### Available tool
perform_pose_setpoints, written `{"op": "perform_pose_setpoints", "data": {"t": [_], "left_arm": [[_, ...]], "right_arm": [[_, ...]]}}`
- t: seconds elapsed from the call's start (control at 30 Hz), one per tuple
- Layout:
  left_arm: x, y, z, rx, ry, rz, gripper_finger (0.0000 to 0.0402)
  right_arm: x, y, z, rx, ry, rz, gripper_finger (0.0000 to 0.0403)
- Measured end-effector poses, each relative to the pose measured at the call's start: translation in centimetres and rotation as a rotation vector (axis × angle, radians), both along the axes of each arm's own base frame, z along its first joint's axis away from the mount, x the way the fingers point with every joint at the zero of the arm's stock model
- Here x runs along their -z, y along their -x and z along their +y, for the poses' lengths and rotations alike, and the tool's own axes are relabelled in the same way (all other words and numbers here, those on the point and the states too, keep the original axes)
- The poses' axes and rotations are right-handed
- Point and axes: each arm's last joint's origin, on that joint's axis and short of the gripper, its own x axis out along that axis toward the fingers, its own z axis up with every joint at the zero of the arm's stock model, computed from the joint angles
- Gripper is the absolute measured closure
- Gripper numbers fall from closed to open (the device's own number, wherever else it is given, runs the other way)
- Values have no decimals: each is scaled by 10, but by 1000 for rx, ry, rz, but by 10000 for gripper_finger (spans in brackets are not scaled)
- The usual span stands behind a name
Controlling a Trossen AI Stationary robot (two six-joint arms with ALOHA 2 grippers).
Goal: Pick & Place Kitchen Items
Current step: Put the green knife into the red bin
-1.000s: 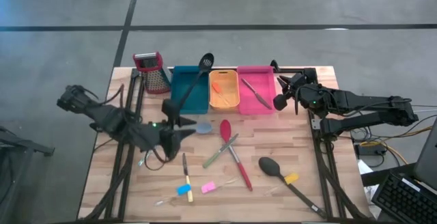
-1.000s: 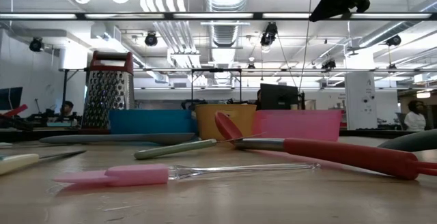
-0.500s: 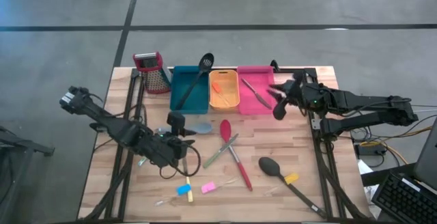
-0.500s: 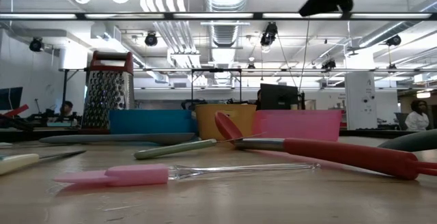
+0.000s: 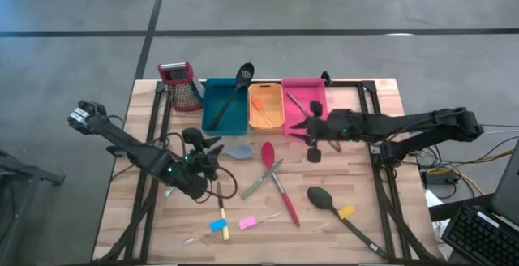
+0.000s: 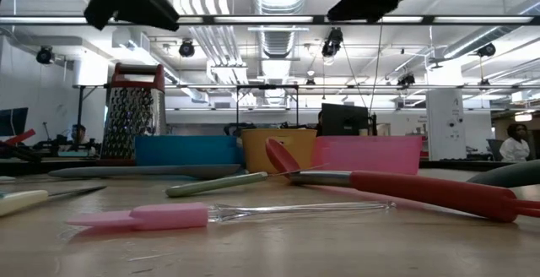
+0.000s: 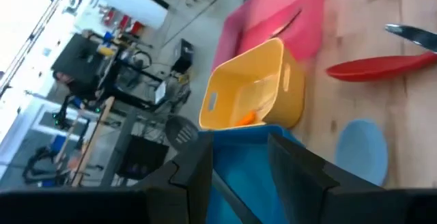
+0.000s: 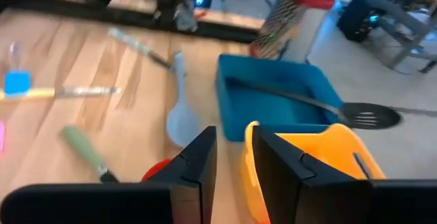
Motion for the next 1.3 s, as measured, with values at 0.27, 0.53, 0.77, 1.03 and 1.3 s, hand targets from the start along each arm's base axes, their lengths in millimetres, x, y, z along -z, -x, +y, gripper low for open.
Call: {"op": "perform_pose_setpoints", "data": {"t": [0.27, 0.53, 0.77, 1.03, 1.3], "left_arm": [[4, 24, 26, -73, 122, -196, 278], [18, 49, 56, -48, 319, -405, 317], [26, 62, 64, -19, 294, -481, 338], [27, 66, 65, -19, 303, -497, 339], [28, 65, 64, -6, 313, -489, 342]], "right_arm": [[24, -41, 26, -109, 50, 129, 302], [33, -87, 51, -181, 88, 307, 234], [49, -127, 68, -215, 102, 532, 197], [78, -160, 84, -305, 57, 722, 208], [101, -177, 89, -334, 75, 818, 207]]}}
